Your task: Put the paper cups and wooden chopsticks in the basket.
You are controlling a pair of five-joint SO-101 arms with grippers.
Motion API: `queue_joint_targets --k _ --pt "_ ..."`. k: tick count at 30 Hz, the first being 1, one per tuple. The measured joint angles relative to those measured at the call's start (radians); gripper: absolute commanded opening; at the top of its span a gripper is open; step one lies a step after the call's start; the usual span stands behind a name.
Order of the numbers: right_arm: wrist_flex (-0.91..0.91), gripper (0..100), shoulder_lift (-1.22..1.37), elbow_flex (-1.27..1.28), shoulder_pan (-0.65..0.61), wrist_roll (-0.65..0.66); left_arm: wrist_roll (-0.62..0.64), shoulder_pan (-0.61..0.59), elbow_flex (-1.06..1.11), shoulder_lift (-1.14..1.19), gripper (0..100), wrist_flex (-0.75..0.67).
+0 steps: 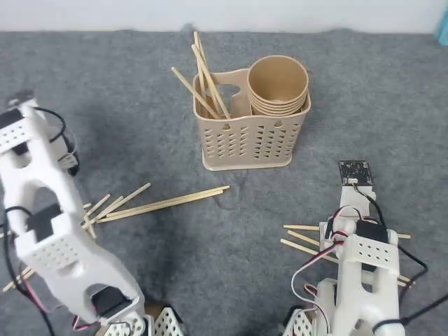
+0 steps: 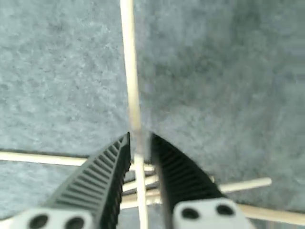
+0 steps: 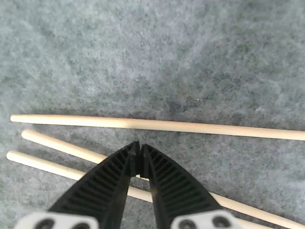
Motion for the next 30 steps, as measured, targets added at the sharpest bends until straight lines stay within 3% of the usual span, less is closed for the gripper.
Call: queue_joint_targets --k 6,16,21,30 --pt "0.000 0.8 0.000 0.000 0.000 0.000 -0.025 -0.029 0.006 -0.072 18 -0.015" --pt "0.000 0.8 0.000 0.000 0.000 0.000 -0.021 -0.032 -0.021 0.002 18 -0.199" --pt "0.000 0.8 0.000 0.000 0.000 0.000 0.064 -0.032 -0.189 0.181 18 -0.157" --pt "0.000 0.8 0.000 0.000 0.000 0.000 0.069 -0.031 -0.614 0.505 18 -0.021"
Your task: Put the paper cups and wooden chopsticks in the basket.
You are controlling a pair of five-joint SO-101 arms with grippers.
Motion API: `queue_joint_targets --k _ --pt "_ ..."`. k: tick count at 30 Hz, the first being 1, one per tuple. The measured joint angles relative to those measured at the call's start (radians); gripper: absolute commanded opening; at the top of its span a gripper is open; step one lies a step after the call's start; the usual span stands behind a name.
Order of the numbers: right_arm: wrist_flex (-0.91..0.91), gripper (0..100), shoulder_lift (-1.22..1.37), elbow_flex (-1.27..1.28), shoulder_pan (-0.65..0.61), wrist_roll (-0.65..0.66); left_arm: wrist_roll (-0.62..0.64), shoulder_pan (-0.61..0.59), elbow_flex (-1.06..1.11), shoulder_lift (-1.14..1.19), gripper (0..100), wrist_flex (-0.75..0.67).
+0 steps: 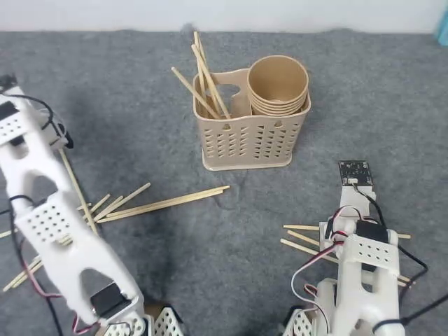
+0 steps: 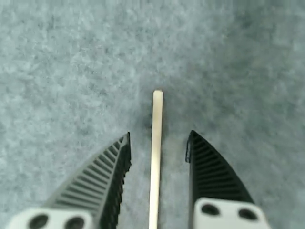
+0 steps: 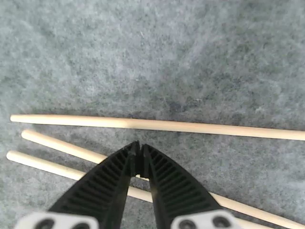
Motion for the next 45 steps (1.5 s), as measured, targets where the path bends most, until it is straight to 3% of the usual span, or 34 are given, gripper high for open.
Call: queue_joint_targets --k 3,6,13,19,25,35,45 --pt "0.000 0.8 0.000 0.000 0.000 0.000 0.000 0.000 -0.104 0.103 13 0.041" --pt "0.000 0.8 0.000 0.000 0.000 0.000 0.049 0.009 -0.215 0.173 1 0.097" --pt "0.000 0.8 0.000 0.000 0.000 0.000 0.072 0.026 -0.445 0.284 1 0.253" --pt "0.000 0.8 0.000 0.000 0.000 0.000 0.074 -0.003 -0.443 0.267 1 0.267" --pt "0.000 0.8 0.000 0.000 0.000 0.000 0.074 -0.032 -0.175 0.025 1 0.267" --pt "0.000 0.8 0.000 0.000 0.000 0.000 0.074 0.044 0.439 -0.672 1 0.219" --pt "0.000 0.8 0.000 0.000 0.000 0.000 0.072 0.172 0.713 -1.166 1 0.043"
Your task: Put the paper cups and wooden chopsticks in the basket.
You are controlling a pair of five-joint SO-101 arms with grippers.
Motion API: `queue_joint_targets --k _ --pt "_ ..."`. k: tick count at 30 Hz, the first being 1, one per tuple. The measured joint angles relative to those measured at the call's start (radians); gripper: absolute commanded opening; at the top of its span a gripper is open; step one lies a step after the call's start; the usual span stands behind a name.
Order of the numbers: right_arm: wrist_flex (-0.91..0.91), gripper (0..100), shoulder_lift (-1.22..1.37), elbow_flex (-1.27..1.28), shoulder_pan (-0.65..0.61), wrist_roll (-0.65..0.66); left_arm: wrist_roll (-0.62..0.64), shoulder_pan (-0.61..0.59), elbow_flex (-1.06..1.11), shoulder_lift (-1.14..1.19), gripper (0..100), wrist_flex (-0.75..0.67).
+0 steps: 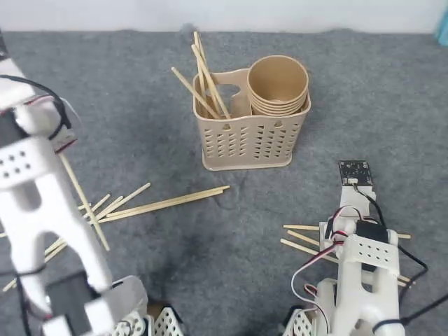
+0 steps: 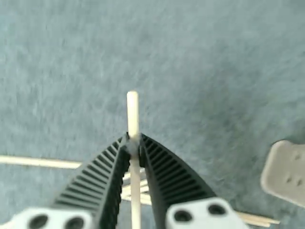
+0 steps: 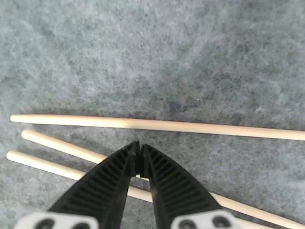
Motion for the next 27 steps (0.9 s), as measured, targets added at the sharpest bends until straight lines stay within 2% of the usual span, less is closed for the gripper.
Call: queue_joint_targets --k 6,10,16,21,27 --pt "0.000 0.8 0.000 0.000 0.000 0.000 -0.003 0.083 0.054 -0.198 1 -0.100" --pt "0.000 0.8 0.000 0.000 0.000 0.000 -0.003 0.147 0.061 -0.344 1 -0.114" --pt "0.000 0.8 0.000 0.000 0.000 0.000 -0.003 0.310 0.061 -0.499 1 -0.199" --pt "0.000 0.8 0.000 0.000 0.000 0.000 -0.003 0.436 0.061 -0.523 1 -0.411" --pt "0.000 0.8 0.000 0.000 0.000 0.000 -0.003 0.563 0.095 -0.525 1 -0.770"
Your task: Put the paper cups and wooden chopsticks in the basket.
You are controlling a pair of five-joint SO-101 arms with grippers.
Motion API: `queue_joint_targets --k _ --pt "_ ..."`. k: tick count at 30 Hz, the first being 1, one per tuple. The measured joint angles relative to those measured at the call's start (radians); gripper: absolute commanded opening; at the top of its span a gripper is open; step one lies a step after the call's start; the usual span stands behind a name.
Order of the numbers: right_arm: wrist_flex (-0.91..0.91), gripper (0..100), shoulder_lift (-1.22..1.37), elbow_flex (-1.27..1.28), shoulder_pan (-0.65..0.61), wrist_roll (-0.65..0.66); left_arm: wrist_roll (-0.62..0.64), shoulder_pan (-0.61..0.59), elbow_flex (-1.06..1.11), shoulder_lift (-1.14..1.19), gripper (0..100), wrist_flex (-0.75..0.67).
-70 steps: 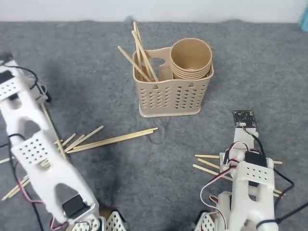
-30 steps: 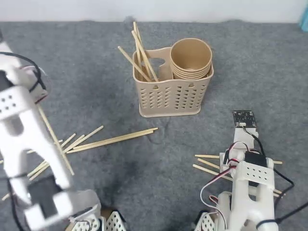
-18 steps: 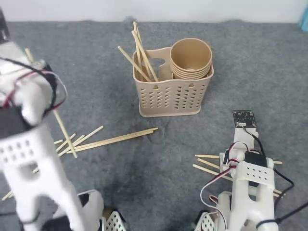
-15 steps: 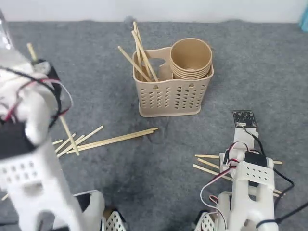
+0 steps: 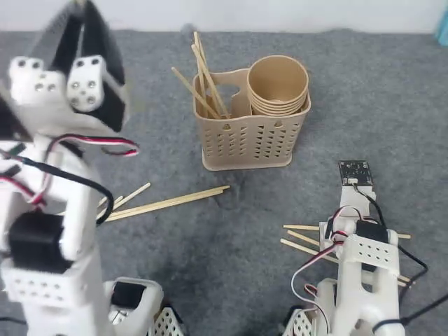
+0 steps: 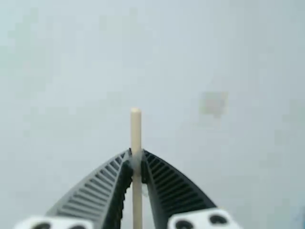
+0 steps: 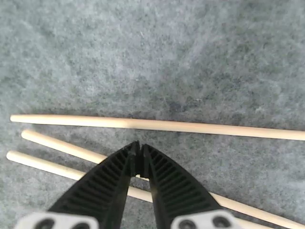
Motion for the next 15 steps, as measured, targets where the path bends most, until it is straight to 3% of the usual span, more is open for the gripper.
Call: queue_joint_targets --k 4,7,15 --pt "0.000 0.8 0.000 0.000 0.000 0.000 -0.002 0.077 0.075 0.000 1 -0.279" --pt "0.000 0.8 0.000 0.000 0.000 0.000 -0.002 0.132 0.124 0.005 1 -0.414" --pt "0.000 0.8 0.000 0.000 0.000 0.000 -0.002 0.170 0.144 0.167 1 -0.506"
